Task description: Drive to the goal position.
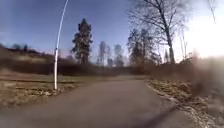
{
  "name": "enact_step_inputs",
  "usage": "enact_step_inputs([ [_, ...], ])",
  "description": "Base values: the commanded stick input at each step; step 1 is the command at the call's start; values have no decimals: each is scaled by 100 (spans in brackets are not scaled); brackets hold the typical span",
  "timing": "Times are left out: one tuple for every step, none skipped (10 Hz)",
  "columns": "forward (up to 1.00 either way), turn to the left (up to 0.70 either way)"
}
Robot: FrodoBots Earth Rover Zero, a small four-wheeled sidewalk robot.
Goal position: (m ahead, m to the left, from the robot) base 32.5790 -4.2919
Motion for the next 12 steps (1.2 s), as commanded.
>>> enact_step_inputs([
  [100,0],
  [100,0],
  [100,0],
  [100,0],
  [100,0],
  [100,0],
  [100,0],
  [100,0],
  [100,0],
  [100,0],
  [100,0],
  [100,0],
])
